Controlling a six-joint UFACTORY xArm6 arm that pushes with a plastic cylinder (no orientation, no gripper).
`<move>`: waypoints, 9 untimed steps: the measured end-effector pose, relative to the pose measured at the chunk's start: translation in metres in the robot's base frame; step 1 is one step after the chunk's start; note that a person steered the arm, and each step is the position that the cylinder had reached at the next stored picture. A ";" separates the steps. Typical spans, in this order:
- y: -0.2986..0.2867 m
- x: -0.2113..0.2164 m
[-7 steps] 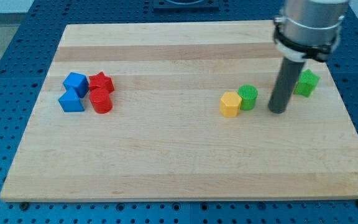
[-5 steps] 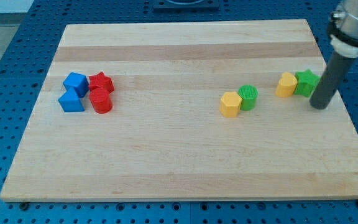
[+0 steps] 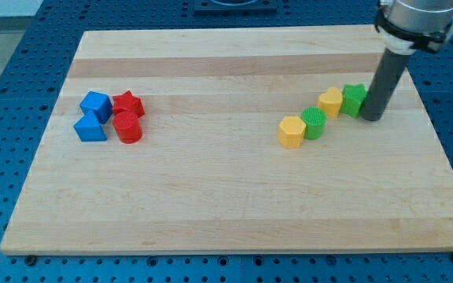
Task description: Slide the green star and yellow heart to the center
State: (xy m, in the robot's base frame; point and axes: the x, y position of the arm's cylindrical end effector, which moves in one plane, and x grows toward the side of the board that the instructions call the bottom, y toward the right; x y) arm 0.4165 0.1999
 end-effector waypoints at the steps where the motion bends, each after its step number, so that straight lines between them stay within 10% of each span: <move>1: -0.002 -0.012; 5: 0.042 -0.045; 9: -0.091 -0.036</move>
